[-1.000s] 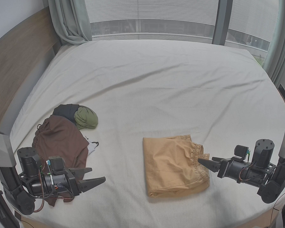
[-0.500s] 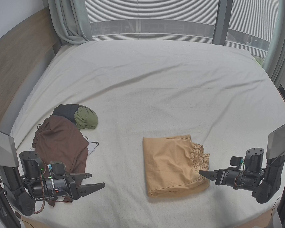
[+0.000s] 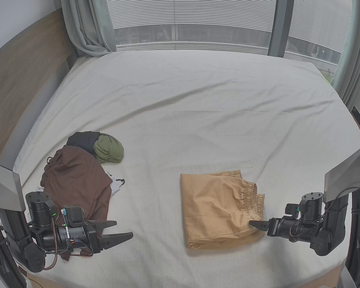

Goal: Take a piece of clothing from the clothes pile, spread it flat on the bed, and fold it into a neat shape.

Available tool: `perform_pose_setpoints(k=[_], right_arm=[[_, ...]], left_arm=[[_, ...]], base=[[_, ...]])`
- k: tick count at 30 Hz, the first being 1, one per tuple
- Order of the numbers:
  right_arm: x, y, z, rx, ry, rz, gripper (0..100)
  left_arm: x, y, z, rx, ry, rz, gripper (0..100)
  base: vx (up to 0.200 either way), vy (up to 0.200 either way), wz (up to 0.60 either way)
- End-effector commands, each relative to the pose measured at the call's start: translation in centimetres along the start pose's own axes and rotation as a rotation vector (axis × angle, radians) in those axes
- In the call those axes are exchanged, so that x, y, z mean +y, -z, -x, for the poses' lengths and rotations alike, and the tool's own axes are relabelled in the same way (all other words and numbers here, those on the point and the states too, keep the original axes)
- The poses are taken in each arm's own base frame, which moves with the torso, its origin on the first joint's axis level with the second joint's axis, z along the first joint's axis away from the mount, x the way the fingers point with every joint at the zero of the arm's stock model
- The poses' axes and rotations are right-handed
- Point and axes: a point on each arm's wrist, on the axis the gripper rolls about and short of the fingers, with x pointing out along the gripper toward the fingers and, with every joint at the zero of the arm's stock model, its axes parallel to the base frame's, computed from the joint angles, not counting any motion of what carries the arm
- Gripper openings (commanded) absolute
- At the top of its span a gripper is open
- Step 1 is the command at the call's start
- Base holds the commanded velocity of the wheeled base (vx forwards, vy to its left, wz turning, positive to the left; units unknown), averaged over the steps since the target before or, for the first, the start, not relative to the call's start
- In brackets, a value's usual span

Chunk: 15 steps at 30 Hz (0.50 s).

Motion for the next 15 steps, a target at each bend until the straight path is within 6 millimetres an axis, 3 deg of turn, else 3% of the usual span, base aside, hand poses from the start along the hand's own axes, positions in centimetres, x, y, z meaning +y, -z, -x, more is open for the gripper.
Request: perform_pose_setpoints(k=[1, 15], right_arm=[[-0.6, 0.7, -1.1, 0.033, 0.009, -0.015, 100], [0.1, 1.6, -2.7, 0.063, -0.016, -0.075, 100]], left_arm=[[-0.2, 0.3, 0.2, 0.012, -0.002, 0.012, 100], [-0.2, 0.3, 0.3, 0.01, -0.001, 0.009, 100]], base=[[0.0, 0.0, 0.0], [0.0, 0.0, 0.0]])
